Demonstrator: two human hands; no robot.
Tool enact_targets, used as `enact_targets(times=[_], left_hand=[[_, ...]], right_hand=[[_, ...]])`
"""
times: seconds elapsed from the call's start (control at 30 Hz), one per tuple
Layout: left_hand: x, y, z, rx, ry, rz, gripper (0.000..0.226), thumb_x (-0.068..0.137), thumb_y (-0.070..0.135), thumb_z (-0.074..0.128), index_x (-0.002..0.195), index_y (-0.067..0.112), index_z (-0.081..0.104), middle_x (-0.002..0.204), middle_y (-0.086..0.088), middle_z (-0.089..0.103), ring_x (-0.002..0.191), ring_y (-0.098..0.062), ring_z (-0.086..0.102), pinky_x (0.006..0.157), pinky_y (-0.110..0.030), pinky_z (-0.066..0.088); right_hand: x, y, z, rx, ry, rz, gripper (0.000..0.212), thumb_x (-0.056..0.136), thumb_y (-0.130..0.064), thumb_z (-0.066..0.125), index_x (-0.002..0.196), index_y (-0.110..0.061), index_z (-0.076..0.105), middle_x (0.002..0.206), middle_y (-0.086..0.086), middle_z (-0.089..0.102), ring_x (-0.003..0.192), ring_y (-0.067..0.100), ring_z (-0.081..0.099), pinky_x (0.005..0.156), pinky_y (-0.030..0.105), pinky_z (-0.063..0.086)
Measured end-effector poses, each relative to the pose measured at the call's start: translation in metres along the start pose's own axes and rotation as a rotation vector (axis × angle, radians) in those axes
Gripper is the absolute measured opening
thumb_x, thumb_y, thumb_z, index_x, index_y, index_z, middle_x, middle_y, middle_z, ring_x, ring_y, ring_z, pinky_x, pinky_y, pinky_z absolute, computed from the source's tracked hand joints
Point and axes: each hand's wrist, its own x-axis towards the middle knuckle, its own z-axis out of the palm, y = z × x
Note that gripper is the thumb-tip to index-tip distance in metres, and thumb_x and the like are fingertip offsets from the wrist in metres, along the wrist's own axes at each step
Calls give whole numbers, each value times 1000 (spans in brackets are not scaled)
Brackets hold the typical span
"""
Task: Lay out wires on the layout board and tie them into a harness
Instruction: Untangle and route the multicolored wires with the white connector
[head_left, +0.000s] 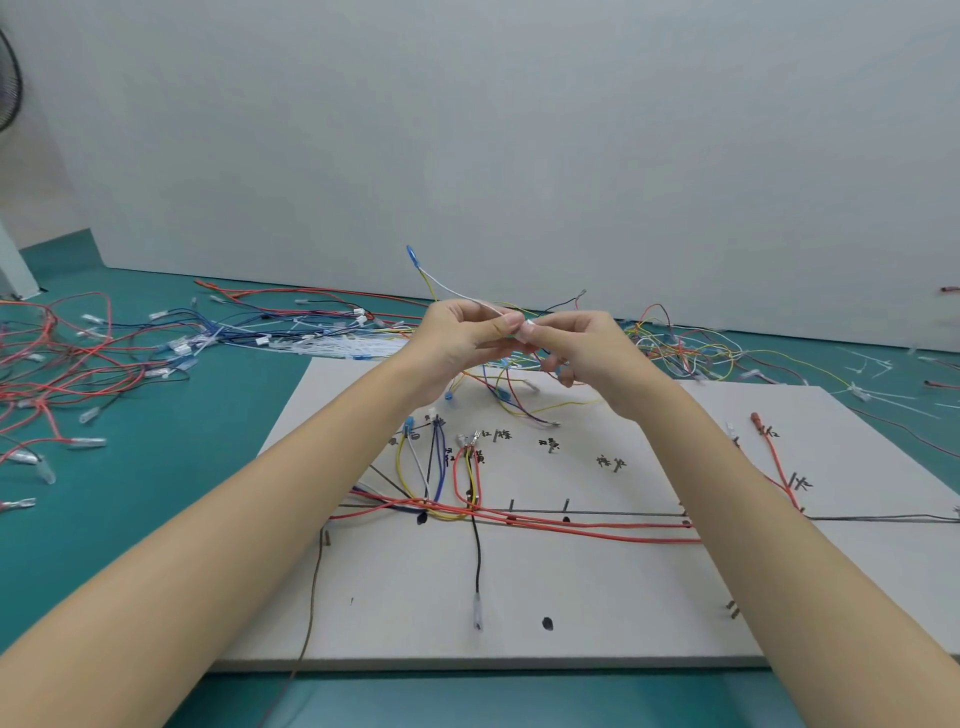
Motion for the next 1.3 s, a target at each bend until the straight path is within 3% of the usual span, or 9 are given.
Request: enact_targets(times=[0.1,0.4,0.53,0.87,1.0,1.1,1.17,1.23,1.3], left_hand=[[0,-1,-2,-57,-35,-5,12,87,6,68,95,-2,71,98,-19,73,94,-29,71,84,-24,56],[0,7,2,30,19,-37,12,89,14,68,96,3,70,90,-9,71,82,-15,70,70,-23,57],[-2,7,3,10,81,-21,11,91,14,65,93,4,68,84,-6,71,75,-13,69,67,-22,57],[-4,11,5,111,75,34,10,91,19,66,91,10,69,80,-1,74,78,-13,71,82,-32,55],[-5,11,3,4,51,-2,9,91,18,65,92,10,68,83,-2,75,79,-14,72,76,-27,56],[-4,11,1,-36,55,-25,8,90,21,66,92,14,69,86,0,75,84,-12,70,76,-26,51],[-4,10,2,11,63,-21,8,90,26,67,87,20,71,87,3,74,89,-9,65,80,-27,45],[-5,9,4,33,57,-14,12,91,30,65,86,21,72,90,4,73,91,-8,63,83,-30,44],[-6,8,5,9,44,-13,17,93,32,62,92,18,72,92,0,73,92,-9,66,87,-31,47]], right_hand=[[0,0,-3,42,-31,35,17,88,-32,69,93,-17,76,86,-3,68,59,10,45,49,20,34],[-2,6,-2,295,-13,121,17,86,-30,71,94,-16,76,91,-6,66,54,11,44,49,19,35],[-1,5,-6,236,-73,118,23,89,-27,68,102,-9,74,86,-5,65,52,10,45,45,19,36],[-4,9,-8,125,-185,102,25,99,-29,53,114,-16,68,117,3,67,65,21,66,45,24,45],[-6,5,-8,174,-211,106,30,97,-17,41,110,-16,68,124,1,62,69,27,66,49,29,48],[-8,4,-3,48,-151,83,31,93,-9,42,107,-21,68,117,-2,60,62,24,66,49,29,52],[-9,4,2,-53,-149,36,22,97,-18,51,113,-18,66,108,1,59,58,19,63,49,27,52],[-8,5,5,-126,-121,-10,26,97,-31,56,116,-17,66,106,7,60,59,15,61,49,25,51],[-8,4,7,-164,-70,-50,25,96,-36,56,110,-21,70,103,15,63,67,13,57,52,24,48]])
